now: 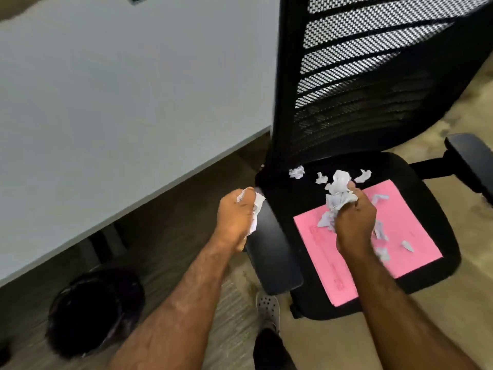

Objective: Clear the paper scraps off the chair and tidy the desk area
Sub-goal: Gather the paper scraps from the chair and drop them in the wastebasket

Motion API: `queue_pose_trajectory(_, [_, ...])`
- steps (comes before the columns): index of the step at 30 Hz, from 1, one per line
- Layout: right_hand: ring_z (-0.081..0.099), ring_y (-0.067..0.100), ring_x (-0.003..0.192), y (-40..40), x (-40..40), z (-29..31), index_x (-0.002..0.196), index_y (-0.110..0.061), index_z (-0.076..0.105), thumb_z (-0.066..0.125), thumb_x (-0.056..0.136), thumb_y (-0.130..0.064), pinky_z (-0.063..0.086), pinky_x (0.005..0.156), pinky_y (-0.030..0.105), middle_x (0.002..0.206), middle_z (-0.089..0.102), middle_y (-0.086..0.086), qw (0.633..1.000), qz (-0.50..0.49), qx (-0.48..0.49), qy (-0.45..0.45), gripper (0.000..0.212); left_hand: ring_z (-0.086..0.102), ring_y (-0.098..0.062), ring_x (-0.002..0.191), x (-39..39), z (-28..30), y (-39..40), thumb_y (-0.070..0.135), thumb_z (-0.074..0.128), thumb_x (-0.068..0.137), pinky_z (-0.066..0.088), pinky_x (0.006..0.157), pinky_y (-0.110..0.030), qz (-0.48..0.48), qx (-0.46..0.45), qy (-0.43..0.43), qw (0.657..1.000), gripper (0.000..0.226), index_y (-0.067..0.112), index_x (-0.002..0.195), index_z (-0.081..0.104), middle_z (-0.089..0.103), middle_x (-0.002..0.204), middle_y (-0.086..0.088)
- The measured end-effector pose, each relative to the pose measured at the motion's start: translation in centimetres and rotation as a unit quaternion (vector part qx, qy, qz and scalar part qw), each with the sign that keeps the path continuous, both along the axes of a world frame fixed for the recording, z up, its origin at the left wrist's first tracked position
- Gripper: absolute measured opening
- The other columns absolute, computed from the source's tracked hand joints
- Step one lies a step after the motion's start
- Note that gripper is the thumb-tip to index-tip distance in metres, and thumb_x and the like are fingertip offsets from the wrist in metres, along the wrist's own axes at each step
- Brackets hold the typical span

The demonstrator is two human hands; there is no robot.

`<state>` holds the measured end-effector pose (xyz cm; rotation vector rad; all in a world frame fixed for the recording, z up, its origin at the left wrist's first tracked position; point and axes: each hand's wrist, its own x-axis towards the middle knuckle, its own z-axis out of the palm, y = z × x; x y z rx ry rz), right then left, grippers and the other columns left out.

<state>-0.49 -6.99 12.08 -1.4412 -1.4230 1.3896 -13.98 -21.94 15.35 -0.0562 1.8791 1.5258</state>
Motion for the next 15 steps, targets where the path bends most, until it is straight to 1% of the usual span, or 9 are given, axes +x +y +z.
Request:
queue_pose_trajectory(1, [0.064, 0.022, 0.107, -1.8, -1.0, 0.6, 0.115, -0.022, 0.067, 0.052, 0.095, -0.01, 0.052, 0.093, 0.036, 0.115, 0.069, 0.006, 1.0, 0.011, 0.003, 0.009, 0.027, 0.051, -0.016, 0.06, -0.5, 0.4, -2.0, 0.027, 0.053, 0.095, 0.04, 0.056, -0.028, 0.012, -0.006, 0.0, 1.0, 0.031, 0.02, 0.066, 0.059, 0.056, 0.065, -0.001])
queue_pose_trajectory(3, [0.066, 0.016, 0.103, -5.8, -3.0, 1.8, 0.107, -0.029, 0.068, 0.055, 0.095, -0.007, 0.054, 0.089, 0.03, 0.112, 0.071, 0.003, 0.999, 0.033, 0.005, 0.029, 0.029, 0.052, -0.019, 0.062, -1.7, 0.7, -6.3, 0.027, 0.053, 0.095, 0.04, 0.055, -0.028, 0.042, -0.004, 0.005, 0.999, 0.03, 0.022, 0.066, 0.06, 0.057, 0.067, -0.002])
queue_pose_trajectory(5, [0.067, 0.01, 0.089, -10.3, -5.1, 2.7, 0.09, -0.034, 0.072, 0.055, 0.096, -0.012, 0.055, 0.082, 0.03, 0.096, 0.072, -0.009, 0.997, 0.069, -0.008, 0.044, 0.028, 0.053, -0.019, 0.061, -3.1, 0.4, -11.0, 0.027, 0.052, 0.094, 0.039, 0.052, -0.027, 0.066, -0.012, 0.025, 0.997, 0.029, 0.019, 0.067, 0.061, 0.058, 0.065, -0.001])
queue_pose_trajectory(7, [0.064, 0.005, 0.073, -15.1, -7.6, 3.3, 0.081, -0.033, 0.074, 0.055, 0.096, -0.021, 0.052, 0.068, 0.025, 0.078, 0.07, -0.012, 0.991, 0.109, -0.036, 0.062, 0.028, 0.055, -0.012, 0.055, -4.3, -0.2, -16.2, 0.027, 0.052, 0.092, 0.039, 0.044, -0.022, 0.092, -0.025, 0.035, 0.995, 0.029, 0.018, 0.067, 0.064, 0.06, 0.058, 0.004])
queue_pose_trajectory(9, [0.063, 0.003, 0.065, -20.0, -9.9, 3.3, 0.082, -0.028, 0.075, 0.058, 0.091, -0.029, 0.05, 0.057, 0.019, 0.075, 0.071, -0.011, 0.983, 0.147, -0.074, 0.076, 0.019, 0.054, -0.006, 0.047, -5.3, -1.4, -21.7, 0.027, 0.054, 0.091, 0.038, 0.039, -0.018, 0.128, -0.033, 0.029, 0.991, 0.03, 0.019, 0.064, 0.064, 0.059, 0.052, 0.008])
queue_pose_trajectory(10, [0.063, 0.005, 0.064, -22.4, -11.0, 2.9, 0.082, -0.027, 0.074, 0.06, 0.09, -0.031, 0.049, 0.055, 0.018, 0.077, 0.071, -0.009, 0.979, 0.166, -0.089, 0.075, 0.016, 0.054, -0.006, 0.047, -5.7, -2.3, -24.4, 0.028, 0.054, 0.091, 0.038, 0.039, -0.019, 0.145, -0.039, 0.028, 0.988, 0.03, 0.019, 0.065, 0.064, 0.058, 0.054, 0.006])
queue_pose_trajectory(11, [0.061, 0.007, 0.063, -24.7, -12.0, 2.3, 0.082, -0.028, 0.073, 0.062, 0.09, -0.029, 0.048, 0.052, 0.019, 0.079, 0.07, -0.006, 0.975, 0.191, -0.094, 0.069, 0.014, 0.054, -0.009, 0.05, -6.0, -3.2, -27.0, 0.029, 0.055, 0.091, 0.039, 0.041, -0.021, 0.158, -0.047, 0.029, 0.986, 0.028, 0.018, 0.067, 0.064, 0.058, 0.058, 0.004])
queue_pose_trajectory(13, [0.056, 0.006, 0.052, -29.6, -13.9, 0.4, 0.08, -0.033, 0.073, 0.061, 0.095, -0.017, 0.043, 0.042, 0.018, 0.074, 0.065, -0.003, 0.963, 0.25, -0.085, 0.045, 0.025, 0.055, -0.012, 0.054, -6.4, -5.4, -32.4, 0.032, 0.054, 0.092, 0.04, 0.043, -0.023, 0.183, -0.067, 0.027, 0.98, 0.027, 0.016, 0.073, 0.066, 0.06, 0.062, 0.001])
queue_pose_trajectory(15, [0.053, 0.002, 0.043, -34.3, -15.5, -1.8, 0.083, -0.018, 0.07, 0.057, 0.097, -0.01, 0.041, 0.036, 0.016, 0.06, 0.062, -0.01, 0.949, 0.3, -0.09, 0.043, 0.021, 0.053, -0.012, 0.049, -6.6, -7.9, -37.2, 0.032, 0.054, 0.09, 0.038, 0.041, -0.022, 0.216, -0.074, 0.015, 0.973, 0.028, 0.016, 0.071, 0.067, 0.058, 0.056, 0.003])
